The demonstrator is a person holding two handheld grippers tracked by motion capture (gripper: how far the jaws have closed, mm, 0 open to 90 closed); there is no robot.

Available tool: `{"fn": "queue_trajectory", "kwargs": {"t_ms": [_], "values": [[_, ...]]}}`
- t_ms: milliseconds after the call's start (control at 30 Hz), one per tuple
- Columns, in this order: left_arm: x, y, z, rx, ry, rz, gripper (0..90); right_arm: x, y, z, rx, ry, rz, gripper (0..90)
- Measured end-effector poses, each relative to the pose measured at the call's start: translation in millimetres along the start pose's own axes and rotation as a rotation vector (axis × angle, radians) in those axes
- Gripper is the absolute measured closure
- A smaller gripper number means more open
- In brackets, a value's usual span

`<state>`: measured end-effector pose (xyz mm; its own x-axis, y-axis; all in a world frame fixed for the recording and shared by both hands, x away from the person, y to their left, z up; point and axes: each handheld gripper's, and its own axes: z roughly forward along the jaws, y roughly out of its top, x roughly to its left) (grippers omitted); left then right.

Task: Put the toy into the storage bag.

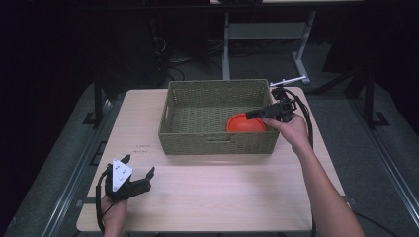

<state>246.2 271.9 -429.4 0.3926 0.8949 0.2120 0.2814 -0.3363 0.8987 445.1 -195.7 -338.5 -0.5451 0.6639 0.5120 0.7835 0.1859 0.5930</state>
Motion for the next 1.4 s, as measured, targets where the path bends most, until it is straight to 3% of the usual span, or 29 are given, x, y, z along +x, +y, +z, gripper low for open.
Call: {"fn": "queue_trajectory", "kwargs": {"t_ms": [733,1400], "values": [[0.0,-0.2,-0.1,0.003,0.004,-0.002,12.7,3.3,-24.5,-23.1,-0.03,0.014,-0.014,33.9],[0.5,-0.5,0.2,0.006,0.005,-0.004,12.7,17.7,-52.3,-34.8,-0.041,0.047,-0.091,30.5]]}}
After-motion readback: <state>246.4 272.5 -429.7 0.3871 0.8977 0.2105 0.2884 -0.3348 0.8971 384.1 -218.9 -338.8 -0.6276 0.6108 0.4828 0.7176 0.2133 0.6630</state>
